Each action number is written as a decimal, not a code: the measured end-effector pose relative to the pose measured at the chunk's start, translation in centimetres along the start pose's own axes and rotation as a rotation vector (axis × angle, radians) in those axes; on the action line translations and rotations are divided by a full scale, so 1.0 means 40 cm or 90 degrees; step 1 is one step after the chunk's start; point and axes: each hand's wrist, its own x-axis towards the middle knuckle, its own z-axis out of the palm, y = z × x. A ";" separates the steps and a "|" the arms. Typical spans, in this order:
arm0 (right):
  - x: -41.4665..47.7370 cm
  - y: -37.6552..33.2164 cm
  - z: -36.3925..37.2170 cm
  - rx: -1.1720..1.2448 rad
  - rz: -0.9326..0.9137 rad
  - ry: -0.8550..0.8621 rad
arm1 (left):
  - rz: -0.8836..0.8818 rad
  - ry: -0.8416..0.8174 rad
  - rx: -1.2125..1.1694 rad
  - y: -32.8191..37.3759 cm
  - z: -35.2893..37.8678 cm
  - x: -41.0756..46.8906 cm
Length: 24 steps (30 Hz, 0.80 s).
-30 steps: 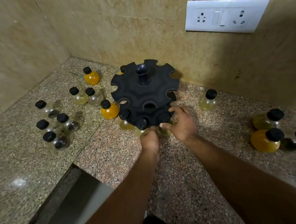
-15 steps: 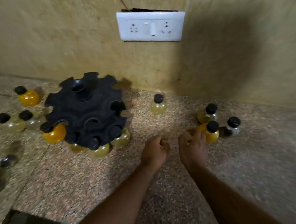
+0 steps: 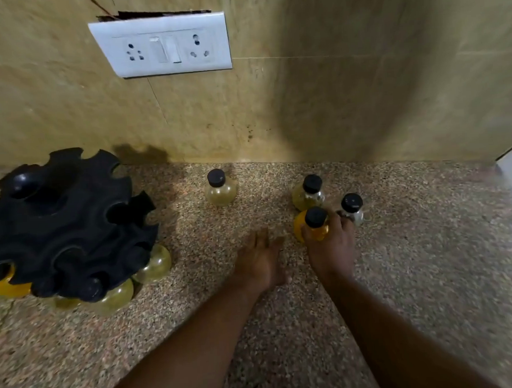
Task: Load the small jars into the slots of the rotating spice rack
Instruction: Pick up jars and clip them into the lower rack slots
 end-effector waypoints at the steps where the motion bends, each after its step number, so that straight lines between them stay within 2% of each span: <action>1: 0.006 0.001 0.003 -0.009 -0.001 -0.009 | 0.001 0.003 0.005 0.000 -0.002 0.001; 5: 0.005 -0.017 0.010 -0.023 -0.012 -0.013 | 0.005 0.015 0.017 0.007 -0.017 -0.005; 8: -0.009 -0.038 0.017 -0.026 -0.035 -0.013 | 0.007 0.054 -0.078 -0.012 -0.006 0.003; 10: -0.013 -0.052 0.025 -0.029 -0.059 -0.015 | 0.002 0.187 -0.254 -0.024 -0.008 0.003; 12: -0.017 -0.072 0.035 -0.031 -0.091 -0.026 | -0.126 0.290 -0.496 -0.029 -0.042 -0.010; 14: -0.017 -0.093 0.047 -0.034 -0.126 -0.059 | -0.280 0.344 -0.762 -0.041 -0.083 -0.025; 16: -0.024 -0.126 0.063 -0.033 -0.164 -0.111 | -0.378 0.406 -0.986 -0.089 -0.103 -0.032; 19: -0.044 -0.184 0.094 -0.036 -0.238 -0.182 | -0.427 0.457 -1.308 -0.153 -0.123 -0.076; 21: -0.056 -0.221 0.113 -0.026 -0.260 -0.221 | -0.426 0.504 -1.428 -0.177 -0.142 -0.104; 24: -0.086 -0.279 0.149 -0.026 -0.307 -0.268 | -0.420 0.507 -1.491 -0.202 -0.155 -0.163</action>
